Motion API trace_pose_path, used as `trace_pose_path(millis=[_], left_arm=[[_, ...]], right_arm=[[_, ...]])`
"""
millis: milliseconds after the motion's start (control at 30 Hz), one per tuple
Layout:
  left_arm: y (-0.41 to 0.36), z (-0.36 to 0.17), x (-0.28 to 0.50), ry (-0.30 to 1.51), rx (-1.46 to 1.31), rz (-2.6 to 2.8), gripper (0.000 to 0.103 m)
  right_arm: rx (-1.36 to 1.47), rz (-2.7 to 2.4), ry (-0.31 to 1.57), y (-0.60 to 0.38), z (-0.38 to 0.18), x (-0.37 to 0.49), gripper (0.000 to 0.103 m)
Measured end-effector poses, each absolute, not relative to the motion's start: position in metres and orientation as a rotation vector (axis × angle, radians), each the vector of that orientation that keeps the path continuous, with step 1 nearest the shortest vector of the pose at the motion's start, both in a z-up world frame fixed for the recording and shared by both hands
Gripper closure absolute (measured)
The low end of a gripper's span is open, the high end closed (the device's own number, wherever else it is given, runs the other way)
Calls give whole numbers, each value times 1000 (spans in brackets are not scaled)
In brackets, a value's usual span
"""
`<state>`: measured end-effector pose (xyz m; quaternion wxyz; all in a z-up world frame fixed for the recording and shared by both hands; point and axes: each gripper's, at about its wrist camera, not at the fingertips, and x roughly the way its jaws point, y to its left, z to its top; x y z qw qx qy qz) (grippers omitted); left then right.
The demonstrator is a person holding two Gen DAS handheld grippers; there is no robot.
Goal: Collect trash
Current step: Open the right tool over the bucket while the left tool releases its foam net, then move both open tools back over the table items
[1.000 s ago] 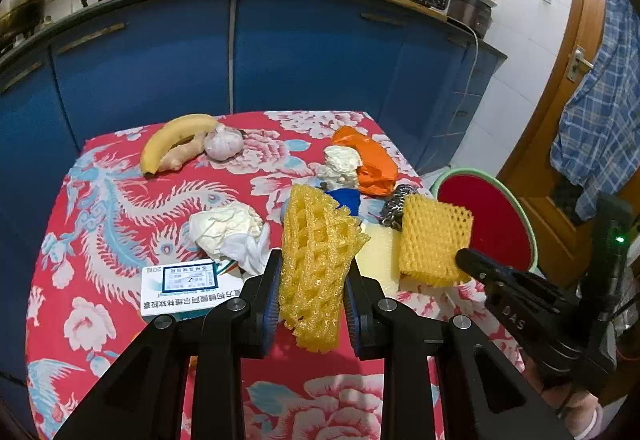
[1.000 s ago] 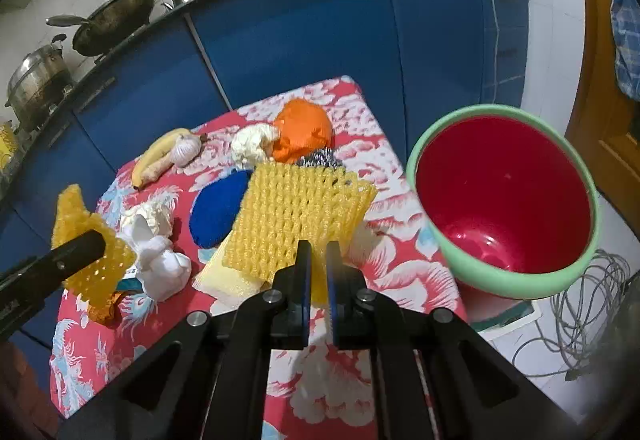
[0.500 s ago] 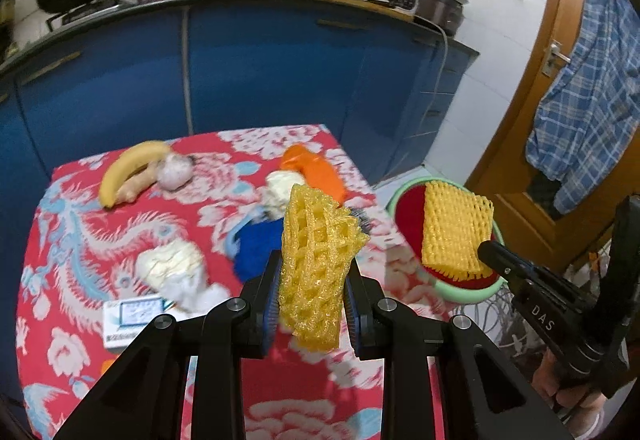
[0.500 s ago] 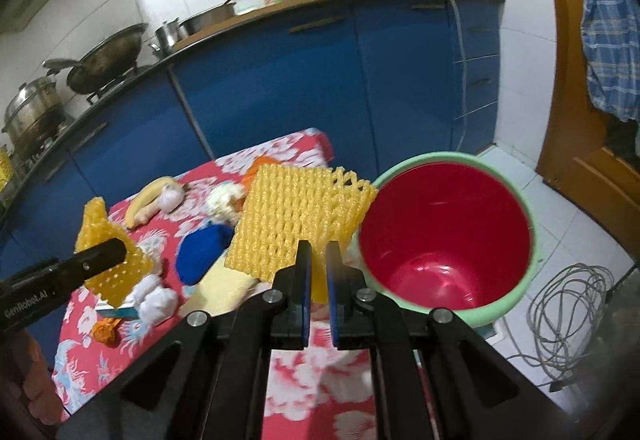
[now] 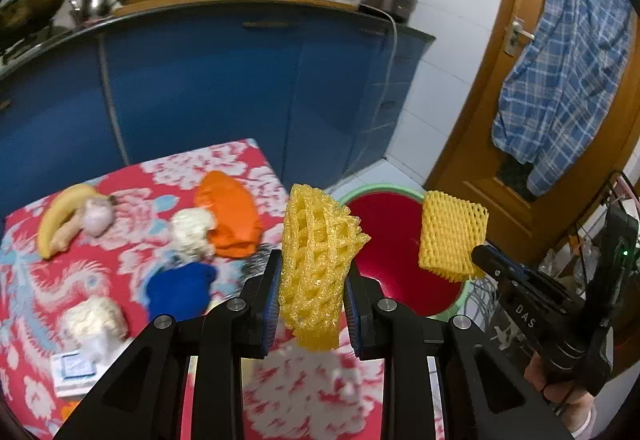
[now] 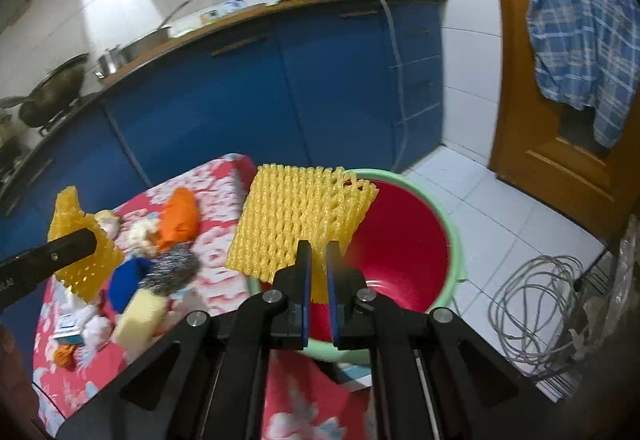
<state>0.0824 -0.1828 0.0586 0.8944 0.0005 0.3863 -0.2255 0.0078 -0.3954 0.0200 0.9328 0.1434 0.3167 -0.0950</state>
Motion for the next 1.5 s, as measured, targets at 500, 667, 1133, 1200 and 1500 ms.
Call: trace_pose_path(millis=[500, 667, 1133, 1200, 1500], left_arm=[[-269, 14, 117, 881, 76, -574, 75], [-286, -1, 122, 893, 107, -588, 70], [-289, -15, 124, 934, 108, -590, 35], [-290, -14, 124, 936, 105, -593, 34], [-282, -11, 120, 944, 81, -584, 32]], right_arm=[[349, -287, 723, -446, -27, 28, 91], [383, -288, 734, -455, -36, 31, 89], [426, -285, 716, -463, -37, 23, 73], [427, -284, 708, -462, -34, 20, 73], [423, -276, 692, -458, -25, 12, 73]])
